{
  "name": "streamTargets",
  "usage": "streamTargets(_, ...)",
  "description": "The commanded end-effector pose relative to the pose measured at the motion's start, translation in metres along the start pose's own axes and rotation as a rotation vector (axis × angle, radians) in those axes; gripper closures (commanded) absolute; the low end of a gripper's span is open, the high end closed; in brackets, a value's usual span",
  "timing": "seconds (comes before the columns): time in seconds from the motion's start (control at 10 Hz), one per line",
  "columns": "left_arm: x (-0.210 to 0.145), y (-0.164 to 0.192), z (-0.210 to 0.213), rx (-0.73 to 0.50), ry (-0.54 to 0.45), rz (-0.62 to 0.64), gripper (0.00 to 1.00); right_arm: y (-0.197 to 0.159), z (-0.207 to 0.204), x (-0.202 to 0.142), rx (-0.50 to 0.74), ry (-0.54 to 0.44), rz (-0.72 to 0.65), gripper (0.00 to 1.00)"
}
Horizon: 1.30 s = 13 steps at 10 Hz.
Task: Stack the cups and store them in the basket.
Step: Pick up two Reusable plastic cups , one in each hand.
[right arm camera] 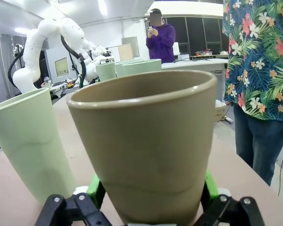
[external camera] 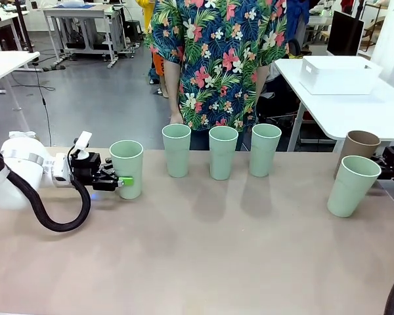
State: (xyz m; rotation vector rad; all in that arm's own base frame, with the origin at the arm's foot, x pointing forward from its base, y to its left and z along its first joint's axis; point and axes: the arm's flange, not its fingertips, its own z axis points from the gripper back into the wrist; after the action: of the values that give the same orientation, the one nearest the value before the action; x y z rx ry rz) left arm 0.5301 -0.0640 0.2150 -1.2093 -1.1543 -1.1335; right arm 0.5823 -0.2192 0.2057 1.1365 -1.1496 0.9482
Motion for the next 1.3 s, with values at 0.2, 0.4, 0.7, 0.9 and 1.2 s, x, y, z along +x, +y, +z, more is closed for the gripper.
streamTargets(0.2, 0.0, 0.0, 0.0, 0.0, 0.0, 0.0, 0.0, 0.0, 0.0, 0.0, 0.0, 0.0, 0.0, 0.0)
streamTargets(0.4, 0.0, 0.0, 0.0, 0.0, 0.0, 0.0, 0.0, 0.0, 0.0, 0.0, 0.0, 0.0, 0.0, 0.0)
streamTargets(0.7, -0.002, 0.0, 0.0, 0.006, -0.003, 0.005, 0.18, 0.0, 0.001, -0.002, 0.0, -0.001, -0.004, 0.17)
streamTargets(0.9, 0.003, 0.0, -0.001, -0.003, -0.013, -0.014, 0.37, 0.001, -0.001, 0.004, -0.009, -0.014, 0.016, 0.37)
streamTargets(1.2, 0.005, -0.001, 0.003, 0.006, -0.036, -0.022, 0.43, 0.003, -0.002, 0.007, -0.01, -0.019, 0.034, 0.6)
